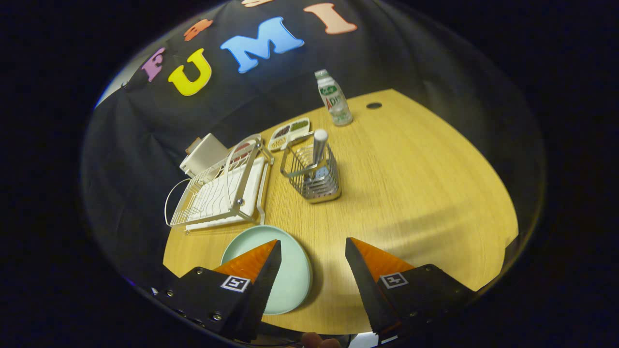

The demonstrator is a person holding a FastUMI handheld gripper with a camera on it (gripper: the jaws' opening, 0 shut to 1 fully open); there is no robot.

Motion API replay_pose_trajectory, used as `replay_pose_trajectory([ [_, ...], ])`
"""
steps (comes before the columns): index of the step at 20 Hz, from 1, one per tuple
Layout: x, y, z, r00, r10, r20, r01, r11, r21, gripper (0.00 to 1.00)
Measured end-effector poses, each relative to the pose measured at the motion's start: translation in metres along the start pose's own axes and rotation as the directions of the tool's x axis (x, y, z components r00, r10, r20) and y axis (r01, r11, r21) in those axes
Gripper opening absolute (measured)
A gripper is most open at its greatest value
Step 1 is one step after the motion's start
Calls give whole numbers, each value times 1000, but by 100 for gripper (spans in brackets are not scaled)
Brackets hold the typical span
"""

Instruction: Take the plate from the dish rack, then take the spoon from the basket and place it into the plate.

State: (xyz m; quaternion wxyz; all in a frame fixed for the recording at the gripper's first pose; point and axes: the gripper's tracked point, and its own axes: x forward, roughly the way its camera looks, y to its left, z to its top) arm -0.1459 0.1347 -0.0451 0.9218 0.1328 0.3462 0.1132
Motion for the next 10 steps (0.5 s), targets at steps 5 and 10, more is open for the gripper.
replay_pose_trajectory([
  [5,-28,5,83,931,8,365,85,967,-238,82],
  [10,-18,9,119,873,34,486,108,959,-262,83],
])
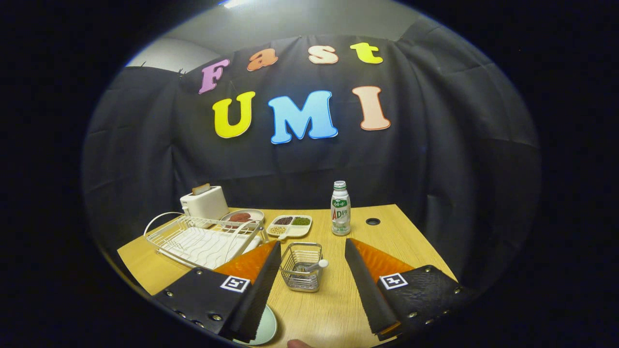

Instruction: Take the plate from the dish rack, then take the spoon from the basket and place it into the plate.

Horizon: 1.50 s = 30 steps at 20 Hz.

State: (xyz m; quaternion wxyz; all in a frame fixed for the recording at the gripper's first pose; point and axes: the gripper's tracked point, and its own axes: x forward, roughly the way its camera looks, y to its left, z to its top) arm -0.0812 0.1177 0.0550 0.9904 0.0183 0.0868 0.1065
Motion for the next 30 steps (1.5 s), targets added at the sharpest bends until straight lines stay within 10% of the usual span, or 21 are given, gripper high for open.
replay_pose_trajectory([
  [13,78,-11,-53,1000,-25,14,26,999,-40,70],
  [16,83,-7,-55,999,-30,11,31,999,-32,25],
  [20,80,1,-46,999,-31,-14,31,999,-31,7],
  [30,61,15,-12,997,-3,-81,-2,998,-70,7],
])
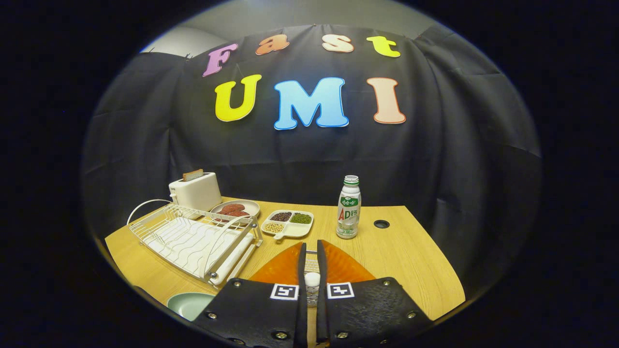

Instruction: Take the plate from the dish rack, then take the spoon from the basket and place it into the plate.

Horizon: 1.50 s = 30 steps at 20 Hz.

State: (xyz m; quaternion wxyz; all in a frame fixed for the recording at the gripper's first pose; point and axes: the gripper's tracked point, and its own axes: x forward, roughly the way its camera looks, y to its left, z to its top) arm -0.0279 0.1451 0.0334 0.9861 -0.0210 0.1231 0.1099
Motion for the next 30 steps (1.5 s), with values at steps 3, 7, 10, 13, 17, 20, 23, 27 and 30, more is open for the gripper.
replay_pose_trajectory([
  [3,-8,-5,17,1000,-19,11,19,1000,-8,7],
  [7,-23,-4,35,999,-36,21,36,999,-16,7],
  [10,-37,0,49,999,-43,30,44,999,-16,7],
  [13,-54,4,61,998,-48,31,48,999,5,7],
  [17,-72,7,71,998,-54,22,54,998,27,7],
  [20,-82,9,76,998,-59,16,58,998,32,7],
  [23,-89,15,79,998,-56,5,56,998,18,7],
  [27,-98,35,66,999,-22,-45,21,1000,-18,7],
  [30,-100,55,48,995,16,-102,-19,999,-31,7],
])
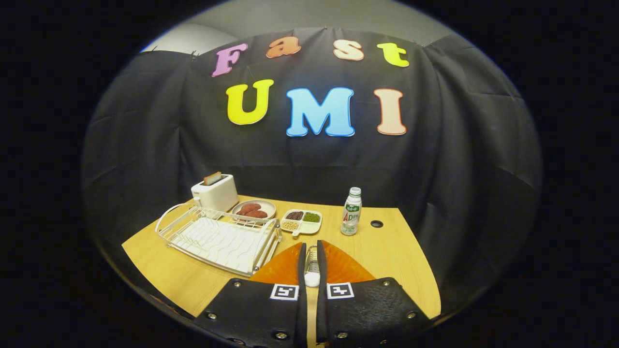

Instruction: Take the plate from the dish rack, then take the spoon from the basket and place it into the plate.

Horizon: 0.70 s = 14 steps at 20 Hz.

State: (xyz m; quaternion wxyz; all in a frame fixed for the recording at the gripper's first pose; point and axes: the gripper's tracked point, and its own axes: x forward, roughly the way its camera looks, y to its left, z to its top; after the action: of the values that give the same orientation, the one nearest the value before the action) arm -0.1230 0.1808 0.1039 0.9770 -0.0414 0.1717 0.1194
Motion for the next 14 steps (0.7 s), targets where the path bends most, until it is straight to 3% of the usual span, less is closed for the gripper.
replay_pose_trajectory([
  [14,30,89,-64,965,149,-214,-156,988,-15,7],
])
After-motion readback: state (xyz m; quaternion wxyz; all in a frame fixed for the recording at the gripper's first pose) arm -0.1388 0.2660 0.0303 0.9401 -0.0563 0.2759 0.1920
